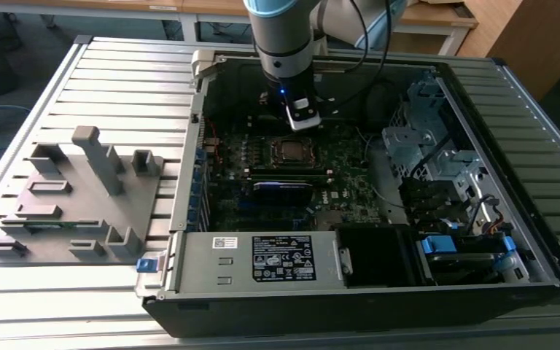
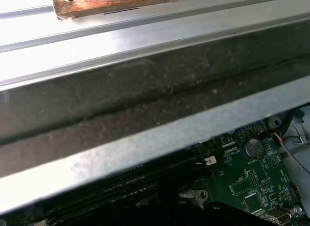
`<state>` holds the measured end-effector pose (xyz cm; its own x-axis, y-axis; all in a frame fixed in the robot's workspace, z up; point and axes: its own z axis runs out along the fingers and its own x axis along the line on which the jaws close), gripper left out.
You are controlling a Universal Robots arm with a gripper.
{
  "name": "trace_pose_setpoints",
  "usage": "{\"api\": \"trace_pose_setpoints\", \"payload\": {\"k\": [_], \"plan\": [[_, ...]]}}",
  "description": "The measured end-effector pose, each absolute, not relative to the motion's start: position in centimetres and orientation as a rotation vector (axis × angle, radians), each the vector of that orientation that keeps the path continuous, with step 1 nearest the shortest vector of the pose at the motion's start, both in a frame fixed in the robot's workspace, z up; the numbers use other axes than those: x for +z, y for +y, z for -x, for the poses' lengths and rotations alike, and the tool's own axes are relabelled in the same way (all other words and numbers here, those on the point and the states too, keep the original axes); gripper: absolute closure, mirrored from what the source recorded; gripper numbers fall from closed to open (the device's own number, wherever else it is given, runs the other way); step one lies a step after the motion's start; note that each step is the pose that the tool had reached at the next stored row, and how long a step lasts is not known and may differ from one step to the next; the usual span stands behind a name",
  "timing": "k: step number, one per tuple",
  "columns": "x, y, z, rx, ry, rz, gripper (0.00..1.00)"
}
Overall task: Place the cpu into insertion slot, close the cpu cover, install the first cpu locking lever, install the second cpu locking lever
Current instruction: 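Install the first cpu locking lever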
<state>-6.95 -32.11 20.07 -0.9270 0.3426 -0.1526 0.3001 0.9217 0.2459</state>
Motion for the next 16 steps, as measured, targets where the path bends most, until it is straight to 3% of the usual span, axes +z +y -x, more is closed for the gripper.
{"api": "trace_pose_setpoints", "payload": {"k": [16], "plan": [[19.74,-32.11,6.96,0.335,2.870,-0.483,0.90]]}}
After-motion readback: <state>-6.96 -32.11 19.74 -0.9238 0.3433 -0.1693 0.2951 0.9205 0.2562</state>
